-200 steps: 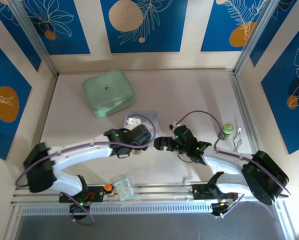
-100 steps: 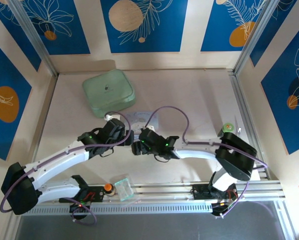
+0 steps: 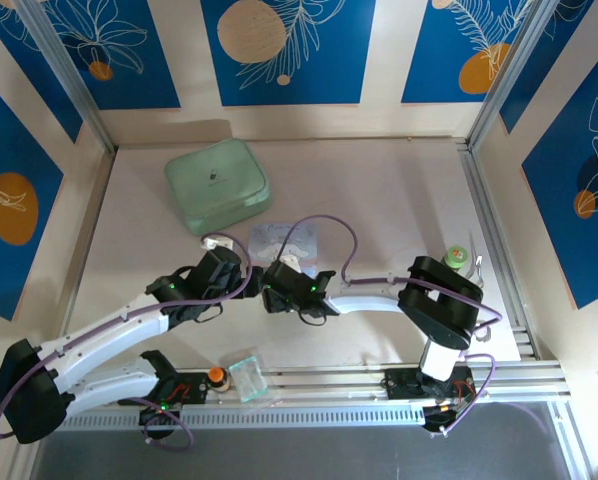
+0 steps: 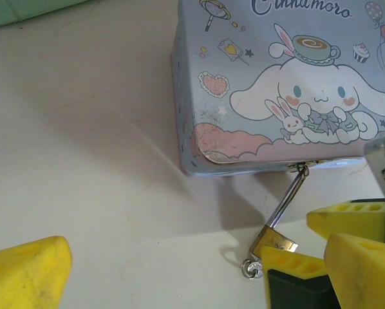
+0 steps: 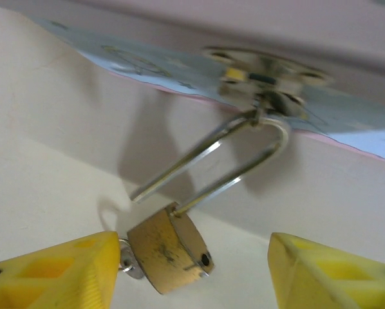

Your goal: Unlock a padlock with a key

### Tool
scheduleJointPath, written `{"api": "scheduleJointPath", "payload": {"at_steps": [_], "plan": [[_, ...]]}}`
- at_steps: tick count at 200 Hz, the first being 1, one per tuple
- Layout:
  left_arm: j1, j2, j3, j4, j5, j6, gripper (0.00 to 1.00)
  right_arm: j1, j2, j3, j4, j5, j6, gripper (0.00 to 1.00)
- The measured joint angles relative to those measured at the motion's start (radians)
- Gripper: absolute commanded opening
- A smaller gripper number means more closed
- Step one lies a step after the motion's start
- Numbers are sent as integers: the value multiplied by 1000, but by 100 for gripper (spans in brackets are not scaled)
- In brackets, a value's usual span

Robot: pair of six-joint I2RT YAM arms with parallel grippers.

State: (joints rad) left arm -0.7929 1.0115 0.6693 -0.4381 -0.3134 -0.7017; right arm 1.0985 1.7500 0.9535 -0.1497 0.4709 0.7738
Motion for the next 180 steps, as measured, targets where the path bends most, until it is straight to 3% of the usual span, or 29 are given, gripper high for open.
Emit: {"api": "scheduleJointPath", "payload": {"at_steps": [69, 105, 180], "plan": [[0, 16, -6, 14, 0, 0, 100, 1, 29, 10, 1, -22, 31, 40], [0, 34, -6, 15, -1, 5, 100, -15, 6, -29, 51, -62, 69, 23], [1, 105, 23, 13, -1, 76, 100, -76, -86, -163, 165, -160, 122, 9]]}}
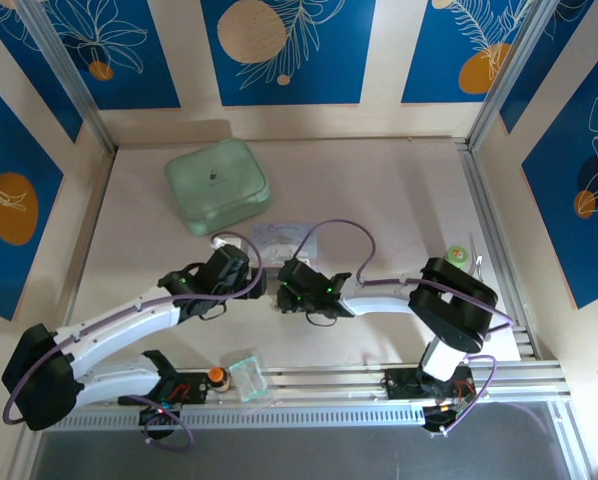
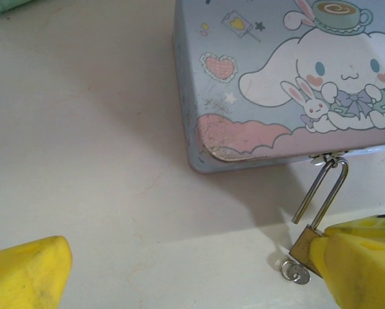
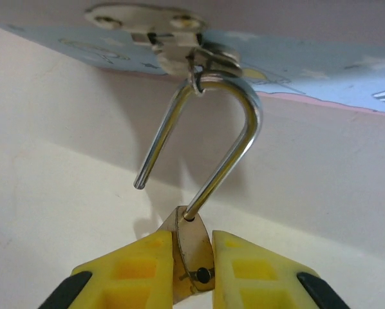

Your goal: Unlock a padlock with a key

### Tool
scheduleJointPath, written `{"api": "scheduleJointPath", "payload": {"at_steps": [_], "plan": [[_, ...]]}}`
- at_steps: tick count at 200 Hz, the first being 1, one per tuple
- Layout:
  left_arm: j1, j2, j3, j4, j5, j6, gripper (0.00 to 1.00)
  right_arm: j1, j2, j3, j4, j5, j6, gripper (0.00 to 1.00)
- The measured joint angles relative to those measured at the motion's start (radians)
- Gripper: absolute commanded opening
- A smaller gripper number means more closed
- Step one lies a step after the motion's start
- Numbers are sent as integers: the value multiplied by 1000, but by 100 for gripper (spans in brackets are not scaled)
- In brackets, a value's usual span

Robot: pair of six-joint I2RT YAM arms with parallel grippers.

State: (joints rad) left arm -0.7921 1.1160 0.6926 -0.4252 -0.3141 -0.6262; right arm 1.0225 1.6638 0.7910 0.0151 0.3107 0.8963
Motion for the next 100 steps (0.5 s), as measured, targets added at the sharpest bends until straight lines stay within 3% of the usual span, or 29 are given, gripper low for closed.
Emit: {"api": "scheduleJointPath", "payload": {"at_steps": [61, 77, 100], "plan": [[0, 171, 222, -21, 19, 462, 100, -108, -96, -176, 179, -152, 13, 1], [0, 245, 262, -20, 15, 563, 90, -132, -105, -206, 229, -179, 10, 1], [-19, 361, 288, -19, 8, 639, 87, -152, -109, -233, 286, -205, 11, 1]]}}
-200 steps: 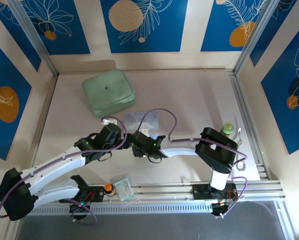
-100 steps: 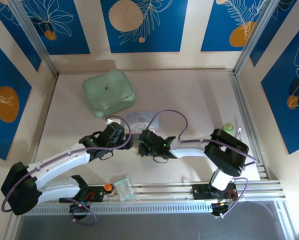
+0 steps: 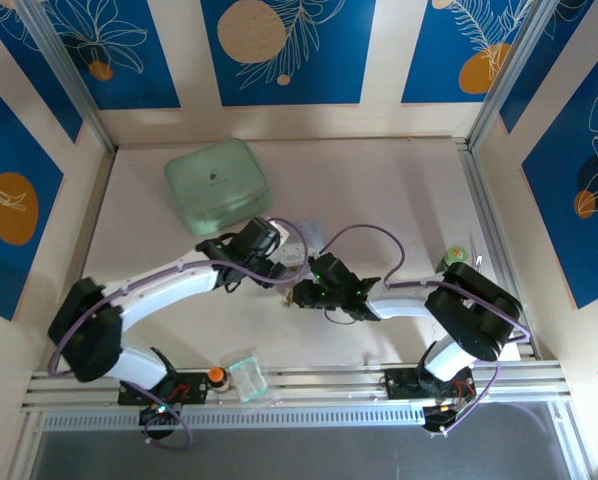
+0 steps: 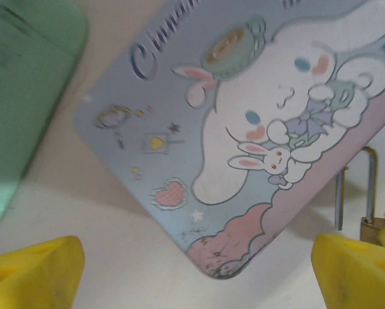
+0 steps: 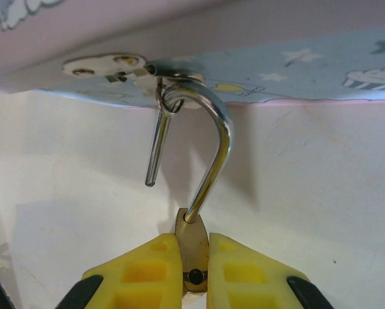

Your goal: Unlock a padlock with a key

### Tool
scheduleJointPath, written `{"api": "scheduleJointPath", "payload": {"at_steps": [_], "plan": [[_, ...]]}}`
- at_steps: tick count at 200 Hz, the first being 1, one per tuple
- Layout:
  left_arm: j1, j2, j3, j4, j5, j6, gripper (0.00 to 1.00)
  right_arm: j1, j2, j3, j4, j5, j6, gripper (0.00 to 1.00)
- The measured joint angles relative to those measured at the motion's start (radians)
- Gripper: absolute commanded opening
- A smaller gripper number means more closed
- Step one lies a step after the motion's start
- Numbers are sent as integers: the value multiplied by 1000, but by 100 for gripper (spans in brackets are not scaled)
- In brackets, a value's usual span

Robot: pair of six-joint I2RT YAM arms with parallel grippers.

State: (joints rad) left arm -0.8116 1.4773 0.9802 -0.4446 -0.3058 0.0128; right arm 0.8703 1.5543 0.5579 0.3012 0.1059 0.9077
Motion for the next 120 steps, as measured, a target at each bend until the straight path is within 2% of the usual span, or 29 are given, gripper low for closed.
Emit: {"api": "scheduleJointPath", "payload": {"at_steps": [24, 38, 50, 120], "plan": [[-44, 73, -4, 6, -32, 53, 77, -8, -7, -26, 47, -13, 10, 1], [-62, 95, -3, 15, -87, 82, 74, -9, -7, -34, 63, -13, 18, 0], [-72, 112, 1, 23, -123, 98, 68, -11, -7, -37, 77, -12, 30, 0], [-130, 190, 21, 61, -288, 122, 64, 1, 66, -110, 300, 30, 250, 0]]}}
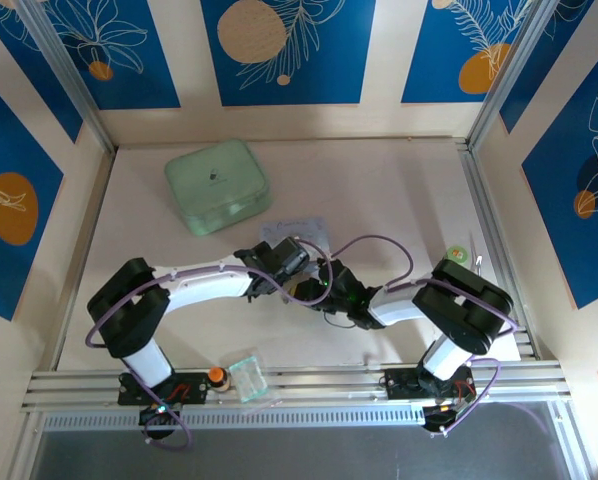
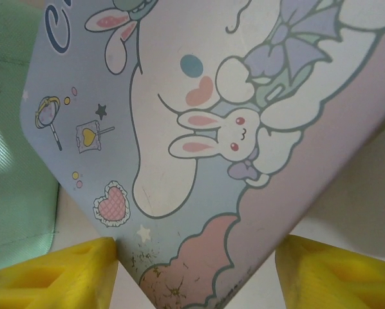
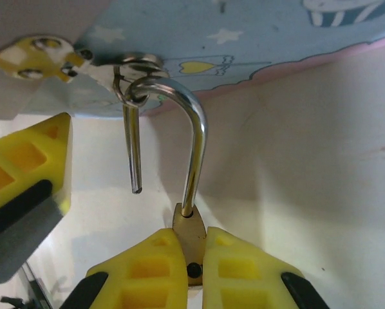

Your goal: Unlock a padlock with a key

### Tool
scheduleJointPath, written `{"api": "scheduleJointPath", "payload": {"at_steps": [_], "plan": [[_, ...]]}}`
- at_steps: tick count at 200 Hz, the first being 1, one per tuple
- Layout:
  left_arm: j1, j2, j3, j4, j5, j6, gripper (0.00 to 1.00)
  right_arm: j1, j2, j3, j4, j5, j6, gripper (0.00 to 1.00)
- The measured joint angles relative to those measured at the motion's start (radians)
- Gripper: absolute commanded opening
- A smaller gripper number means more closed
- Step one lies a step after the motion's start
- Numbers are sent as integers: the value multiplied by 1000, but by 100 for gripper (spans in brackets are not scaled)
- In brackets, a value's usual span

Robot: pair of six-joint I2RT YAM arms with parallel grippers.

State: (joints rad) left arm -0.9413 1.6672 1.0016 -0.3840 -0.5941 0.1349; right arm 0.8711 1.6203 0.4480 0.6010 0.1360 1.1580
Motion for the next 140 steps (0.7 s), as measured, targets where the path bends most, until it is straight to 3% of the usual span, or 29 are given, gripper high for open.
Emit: {"api": "scheduleJointPath", "payload": {"at_steps": [47, 140], "plan": [[-19, 15, -13, 50, -48, 17, 56, 0, 20, -53, 132, 58, 71, 0], [-23, 23, 1, 62, -40, 40, 46, -23, 21, -57, 183, 123, 163, 0]]}}
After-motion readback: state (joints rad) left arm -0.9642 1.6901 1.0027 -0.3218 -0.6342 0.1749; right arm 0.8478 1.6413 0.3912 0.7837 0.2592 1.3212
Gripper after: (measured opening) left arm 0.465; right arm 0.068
